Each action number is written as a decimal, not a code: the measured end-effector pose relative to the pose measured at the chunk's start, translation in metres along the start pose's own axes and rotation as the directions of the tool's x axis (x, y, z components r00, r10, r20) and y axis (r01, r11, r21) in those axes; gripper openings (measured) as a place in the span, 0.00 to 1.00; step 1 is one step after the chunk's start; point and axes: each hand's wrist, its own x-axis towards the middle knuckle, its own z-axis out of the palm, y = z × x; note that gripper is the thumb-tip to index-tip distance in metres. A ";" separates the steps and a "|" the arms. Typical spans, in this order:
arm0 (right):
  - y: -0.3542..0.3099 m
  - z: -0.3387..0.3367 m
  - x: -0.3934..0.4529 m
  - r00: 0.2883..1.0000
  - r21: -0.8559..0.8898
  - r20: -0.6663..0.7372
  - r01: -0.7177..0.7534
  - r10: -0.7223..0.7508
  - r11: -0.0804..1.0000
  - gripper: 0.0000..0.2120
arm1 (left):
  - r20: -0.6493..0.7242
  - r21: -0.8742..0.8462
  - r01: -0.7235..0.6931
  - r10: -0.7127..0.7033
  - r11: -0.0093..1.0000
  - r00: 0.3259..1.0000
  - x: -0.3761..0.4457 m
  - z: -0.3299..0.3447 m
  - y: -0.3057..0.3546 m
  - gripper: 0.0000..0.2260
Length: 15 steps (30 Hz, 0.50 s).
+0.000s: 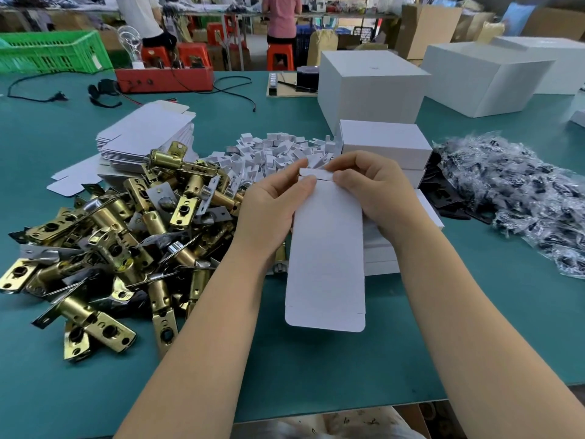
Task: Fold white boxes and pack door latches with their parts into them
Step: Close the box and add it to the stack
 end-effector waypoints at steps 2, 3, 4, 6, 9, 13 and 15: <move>-0.001 -0.001 0.001 0.999 0.030 -0.048 -0.007 0.009 1.000 0.14 | 0.072 0.030 -0.055 0.053 0.998 0.996 -0.001 -0.001 0.001 0.18; -0.001 -0.002 0.002 0.999 0.039 -0.053 -0.010 0.012 0.999 0.14 | 0.094 0.047 -0.070 0.065 0.996 0.993 -0.002 0.000 0.001 0.19; -0.001 -0.002 0.001 0.999 0.042 -0.047 -0.010 0.012 0.999 0.14 | 0.096 0.065 -0.081 0.074 0.995 0.993 -0.003 0.000 0.001 0.19; -0.001 -0.002 0.000 1.000 0.039 -0.028 0.001 0.000 0.999 0.12 | 0.046 0.109 -0.115 0.110 0.987 0.993 -0.004 0.003 0.001 0.17; 0.001 -0.002 -0.001 1.000 0.031 -0.002 0.022 -0.022 0.999 0.09 | -0.038 0.161 -0.161 0.169 0.974 0.985 -0.004 0.008 -0.002 0.13; 0.001 -0.002 0.000 0.999 0.035 -0.006 0.045 -0.044 0.998 0.10 | -0.075 0.233 -0.162 0.184 0.959 0.980 -0.005 0.011 -0.007 0.14; 0.001 -0.003 0.000 0.999 0.050 0.006 0.046 -0.046 0.998 0.11 | -0.077 0.272 -0.172 0.199 0.947 0.977 -0.006 0.012 -0.008 0.15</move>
